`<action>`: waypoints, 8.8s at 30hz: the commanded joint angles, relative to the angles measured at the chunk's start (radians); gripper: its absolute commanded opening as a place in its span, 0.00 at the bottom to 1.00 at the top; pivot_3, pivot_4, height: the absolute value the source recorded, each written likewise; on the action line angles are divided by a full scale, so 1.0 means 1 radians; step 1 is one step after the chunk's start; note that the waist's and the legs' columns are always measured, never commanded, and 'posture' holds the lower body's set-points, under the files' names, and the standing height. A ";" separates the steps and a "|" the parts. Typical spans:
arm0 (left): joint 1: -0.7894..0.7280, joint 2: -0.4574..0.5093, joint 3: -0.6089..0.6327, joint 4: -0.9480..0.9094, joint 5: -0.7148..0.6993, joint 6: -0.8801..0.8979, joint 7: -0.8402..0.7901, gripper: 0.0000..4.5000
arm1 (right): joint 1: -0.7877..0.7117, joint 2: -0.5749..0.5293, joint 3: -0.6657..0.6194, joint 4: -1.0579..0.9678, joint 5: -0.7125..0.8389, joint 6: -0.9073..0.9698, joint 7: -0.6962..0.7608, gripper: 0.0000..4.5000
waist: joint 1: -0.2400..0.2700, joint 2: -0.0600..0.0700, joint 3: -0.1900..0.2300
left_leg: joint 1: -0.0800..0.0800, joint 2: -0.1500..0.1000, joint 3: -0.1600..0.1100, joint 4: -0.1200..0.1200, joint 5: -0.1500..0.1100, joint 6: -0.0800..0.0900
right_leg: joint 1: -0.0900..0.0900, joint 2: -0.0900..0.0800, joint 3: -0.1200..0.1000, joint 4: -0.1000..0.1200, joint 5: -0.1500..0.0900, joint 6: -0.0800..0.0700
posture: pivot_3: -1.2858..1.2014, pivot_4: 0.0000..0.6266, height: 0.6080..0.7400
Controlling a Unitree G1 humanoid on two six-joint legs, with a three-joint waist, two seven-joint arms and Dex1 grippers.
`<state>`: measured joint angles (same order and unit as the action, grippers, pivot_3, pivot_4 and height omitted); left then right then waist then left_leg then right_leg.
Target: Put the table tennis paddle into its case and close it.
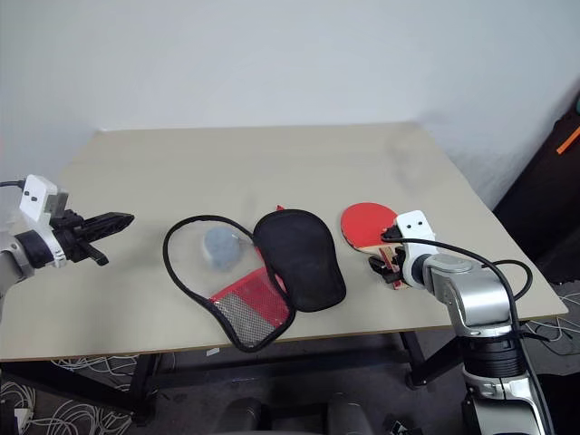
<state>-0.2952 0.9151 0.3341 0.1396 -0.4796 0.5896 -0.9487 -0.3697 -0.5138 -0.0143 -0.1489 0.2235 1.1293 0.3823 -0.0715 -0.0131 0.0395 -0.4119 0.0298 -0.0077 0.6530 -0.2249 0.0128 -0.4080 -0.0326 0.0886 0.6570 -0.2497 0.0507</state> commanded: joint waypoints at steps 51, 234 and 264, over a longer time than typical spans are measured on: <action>-0.043 0.025 -0.037 -0.092 -0.016 0.019 -0.069 0.00 | -0.020 0.533 0.079 -0.245 0.027 0.264 -0.313 0.24 | -0.001 -0.001 -0.001 | 0.000 0.001 -0.001 -0.002 0.000 0.000 | -0.001 0.000 -0.001 0.001 0.000 0.000 | 0.52 0.00 1.00; -0.081 -0.697 -0.222 -0.169 -0.582 1.025 0.733 0.01 | -0.411 0.280 -0.173 -0.117 0.354 0.196 -0.133 0.82 | 0.018 0.004 -0.001 | 0.000 -0.001 -0.001 -0.001 -0.002 0.002 | -0.001 0.001 0.002 -0.001 -0.001 0.000 | 0.52 0.00 1.00; 0.108 -0.166 -0.382 -0.442 -1.347 0.810 1.014 0.93 | -0.403 0.316 -0.137 -0.105 0.357 0.205 -0.122 0.82 | 0.018 0.004 0.000 | 0.000 -0.001 0.000 -0.003 -0.001 0.001 | -0.002 0.000 0.002 -0.002 -0.002 -0.001 | 0.52 0.00 1.00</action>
<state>-0.1843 0.7177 -0.0918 -0.2486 -1.7456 1.4277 0.0971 -0.7443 -0.1982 -0.1422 -0.2404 0.5683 1.3591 0.2530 -0.0537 -0.0087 0.0393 -0.4122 0.0290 -0.0079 0.6497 -0.2256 0.0131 -0.4110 -0.0329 0.0902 0.6555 -0.2517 0.0494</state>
